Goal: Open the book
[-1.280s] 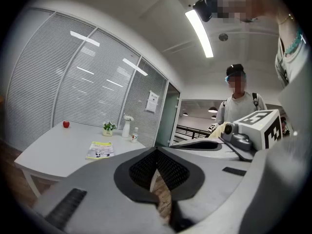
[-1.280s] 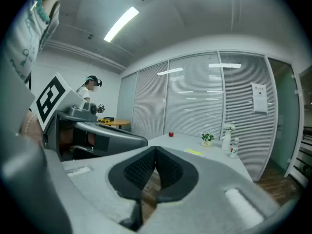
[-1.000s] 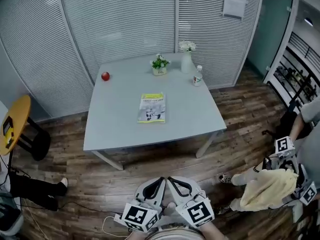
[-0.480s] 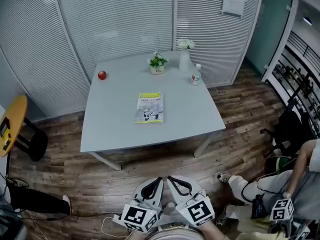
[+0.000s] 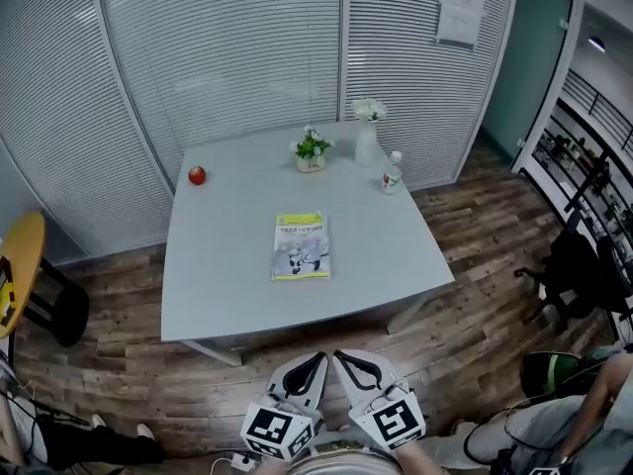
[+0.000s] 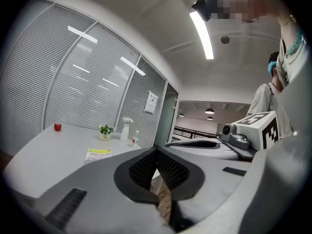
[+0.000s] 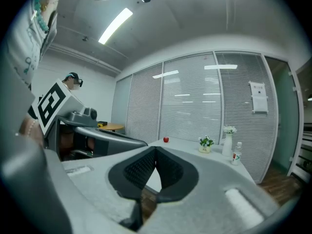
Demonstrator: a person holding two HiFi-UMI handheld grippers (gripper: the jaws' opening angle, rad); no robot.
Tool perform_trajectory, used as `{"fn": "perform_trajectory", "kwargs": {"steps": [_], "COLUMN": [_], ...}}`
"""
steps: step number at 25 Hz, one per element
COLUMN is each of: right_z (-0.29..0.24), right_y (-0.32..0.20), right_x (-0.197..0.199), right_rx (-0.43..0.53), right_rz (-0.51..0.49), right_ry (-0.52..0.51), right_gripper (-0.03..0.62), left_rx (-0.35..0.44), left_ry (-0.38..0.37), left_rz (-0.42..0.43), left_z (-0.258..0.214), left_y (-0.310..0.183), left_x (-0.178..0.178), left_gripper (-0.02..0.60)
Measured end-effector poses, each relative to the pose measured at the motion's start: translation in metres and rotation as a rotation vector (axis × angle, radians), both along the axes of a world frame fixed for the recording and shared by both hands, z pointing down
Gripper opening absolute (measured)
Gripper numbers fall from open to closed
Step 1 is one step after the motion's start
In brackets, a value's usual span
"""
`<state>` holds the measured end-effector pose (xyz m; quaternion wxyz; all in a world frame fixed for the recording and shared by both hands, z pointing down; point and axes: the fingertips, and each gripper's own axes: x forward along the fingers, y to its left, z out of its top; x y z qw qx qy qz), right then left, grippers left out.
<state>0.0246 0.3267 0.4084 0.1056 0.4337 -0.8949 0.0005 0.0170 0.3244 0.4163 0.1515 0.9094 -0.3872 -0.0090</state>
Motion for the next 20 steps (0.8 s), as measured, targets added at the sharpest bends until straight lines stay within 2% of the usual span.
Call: {"fn": "perform_trajectory", "kwargs": {"steps": [9, 20], "right_z": [0.008, 0.021], "right_y": [-0.077, -0.119], "right_x": [-0.025, -0.062], "right_rx": [0.003, -0.038], "right_rz": [0.065, 0.113], "right_ry": [0.001, 0.018], "right_gripper": [0.003, 0.003], "left_rx": [0.005, -0.024], "left_ry": [-0.004, 0.018], "left_rz": [0.038, 0.1], "left_z": [0.002, 0.017], "left_y": [-0.079, -0.114], "left_x": [-0.037, -0.069], "left_gripper": [-0.002, -0.002]}}
